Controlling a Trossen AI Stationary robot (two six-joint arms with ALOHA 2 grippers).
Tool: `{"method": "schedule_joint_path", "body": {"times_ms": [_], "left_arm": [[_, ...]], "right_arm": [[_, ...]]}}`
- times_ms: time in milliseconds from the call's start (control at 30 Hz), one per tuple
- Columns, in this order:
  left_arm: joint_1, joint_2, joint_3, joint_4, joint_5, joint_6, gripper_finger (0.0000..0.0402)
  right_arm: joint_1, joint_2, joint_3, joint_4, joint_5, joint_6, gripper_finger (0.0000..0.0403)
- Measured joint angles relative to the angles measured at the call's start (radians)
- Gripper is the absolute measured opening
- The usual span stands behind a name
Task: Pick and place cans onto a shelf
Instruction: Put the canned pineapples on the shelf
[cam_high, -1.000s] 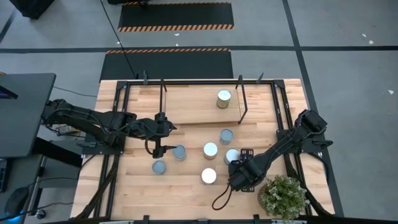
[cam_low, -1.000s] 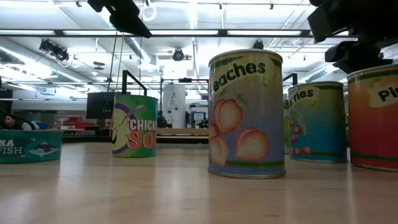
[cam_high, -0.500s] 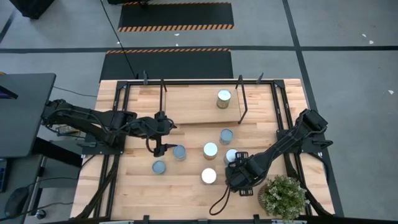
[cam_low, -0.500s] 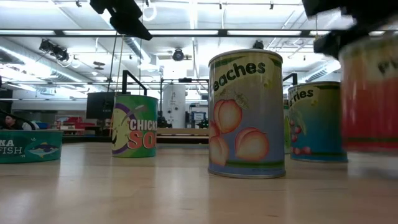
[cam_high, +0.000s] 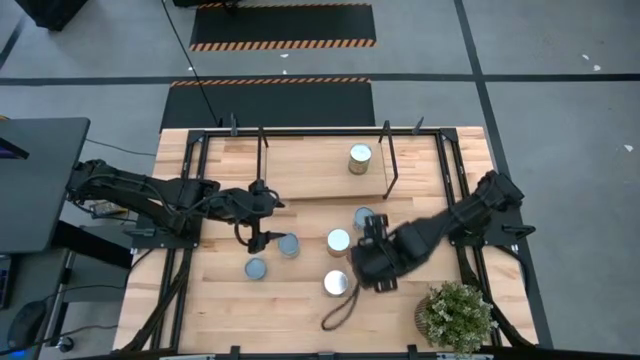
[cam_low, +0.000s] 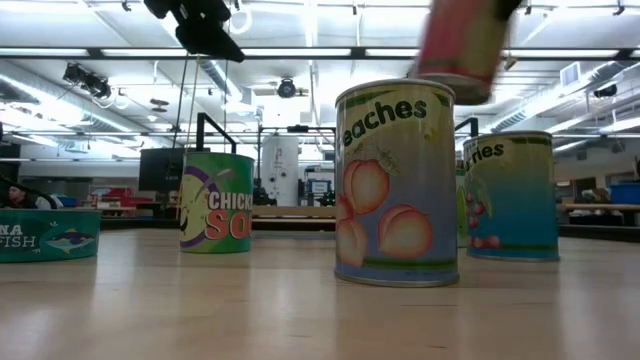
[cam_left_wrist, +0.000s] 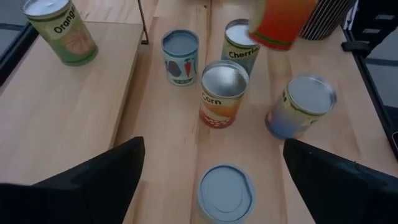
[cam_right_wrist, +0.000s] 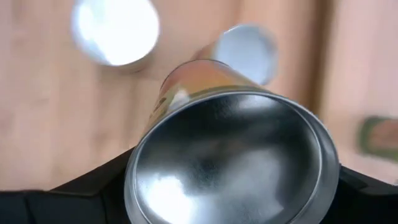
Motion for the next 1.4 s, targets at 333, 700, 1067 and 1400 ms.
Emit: {"method": "schedule_joint_path", "body": {"times_ms": [333,700,1067,1400], "left_arm": [[0.0,0.0,0.0,0.008,0.0,-0.074,0.0388],[0.0,0.0,0.0,0.0,-0.003,-0.079,0.0388],[0.0,0.0,0.0,-0.03,-0.003,-0.132,0.0389],[0.0,0.0,0.0,-0.029,-0.003,-0.141,0.0389]], "right_arm": [[-0.314,0.007,0.008,0.019,0.027,-0.331,0.0332],[-0.587,0.008,-0.06,0.111,-0.078,-0.576,0.0332],[-0.663,0.008,-0.194,0.14,-0.088,-0.633,0.0332],[-0.685,0.008,-0.264,0.213,-0.079,-0.663,0.0335]]}}
